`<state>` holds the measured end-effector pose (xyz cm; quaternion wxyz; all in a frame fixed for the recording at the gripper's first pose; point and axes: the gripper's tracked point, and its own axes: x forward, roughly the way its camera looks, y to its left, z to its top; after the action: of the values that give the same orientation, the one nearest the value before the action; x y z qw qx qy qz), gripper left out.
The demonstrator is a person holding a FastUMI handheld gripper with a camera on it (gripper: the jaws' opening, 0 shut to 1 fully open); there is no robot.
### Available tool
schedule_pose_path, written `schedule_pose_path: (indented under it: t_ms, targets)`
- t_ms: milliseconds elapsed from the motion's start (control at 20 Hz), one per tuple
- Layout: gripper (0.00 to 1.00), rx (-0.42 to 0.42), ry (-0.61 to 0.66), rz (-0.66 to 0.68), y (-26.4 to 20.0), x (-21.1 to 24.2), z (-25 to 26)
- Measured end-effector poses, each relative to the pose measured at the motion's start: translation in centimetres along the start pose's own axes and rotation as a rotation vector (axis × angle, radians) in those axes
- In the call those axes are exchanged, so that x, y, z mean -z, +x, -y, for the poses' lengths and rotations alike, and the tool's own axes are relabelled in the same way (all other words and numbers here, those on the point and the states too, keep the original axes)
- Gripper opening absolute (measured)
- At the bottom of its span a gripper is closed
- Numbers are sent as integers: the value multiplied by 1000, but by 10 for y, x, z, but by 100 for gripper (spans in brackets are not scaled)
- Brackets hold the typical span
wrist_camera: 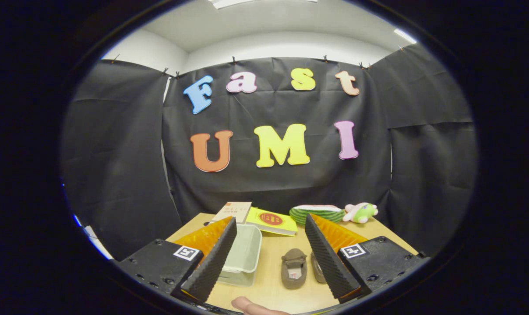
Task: Open the storage box then place both shoes into the box .Put the left shoe in first, then the right shoe, with the right side of both shoes facing outward in a uniform manner.
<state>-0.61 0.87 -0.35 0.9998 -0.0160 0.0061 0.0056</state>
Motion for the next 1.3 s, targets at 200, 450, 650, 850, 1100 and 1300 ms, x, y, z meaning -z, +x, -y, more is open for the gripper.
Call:
schedule_pose_path:
  t_ms: [200, 450, 650, 850, 1100, 1300]
  targets:
    - [100, -2, -4, -2, 1, 7, 0]
    - [100, 8, 3, -36, 8, 20, 8]
    - [100, 5, 22, -63, 22, 33, 16]
    - [100, -19, 60, -108, 47, 48, 19]
    - [100, -78, 137, -218, 92, 79, 18]
    - [99, -119, 195, -309, 135, 101, 21]
